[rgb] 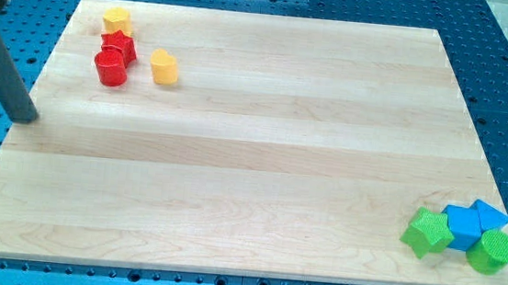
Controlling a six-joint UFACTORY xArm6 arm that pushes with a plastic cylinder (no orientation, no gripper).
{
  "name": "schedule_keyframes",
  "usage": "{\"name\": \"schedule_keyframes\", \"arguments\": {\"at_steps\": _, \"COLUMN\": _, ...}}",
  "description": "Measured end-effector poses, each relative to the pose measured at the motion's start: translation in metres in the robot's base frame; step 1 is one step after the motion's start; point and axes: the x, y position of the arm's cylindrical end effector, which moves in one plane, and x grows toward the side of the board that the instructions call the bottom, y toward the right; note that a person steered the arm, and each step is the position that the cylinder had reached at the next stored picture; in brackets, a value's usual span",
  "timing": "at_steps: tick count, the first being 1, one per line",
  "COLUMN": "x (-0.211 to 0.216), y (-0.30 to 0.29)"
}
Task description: Move the arm parallel to right of the yellow heart
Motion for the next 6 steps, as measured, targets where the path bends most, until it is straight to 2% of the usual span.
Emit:
{"name": "schedule_keyframes", "arguments": {"at_steps": 2, "x": 0.012, "y": 0.134}}
{"name": "schedule_keyframes", "arguments": {"at_steps": 3, "x": -0.003, "y": 0.222}}
{"name": "schedule_keyframes", "arguments": {"at_steps": 4, "x": -0.020, "y": 0.261}}
{"name": "schedule_keyframes", "arguments": {"at_steps": 5, "x": -0.059, "y": 0.314}}
{"name": "schedule_keyframes", "arguments": {"at_steps": 6, "x": -0.108, "y": 0.320}}
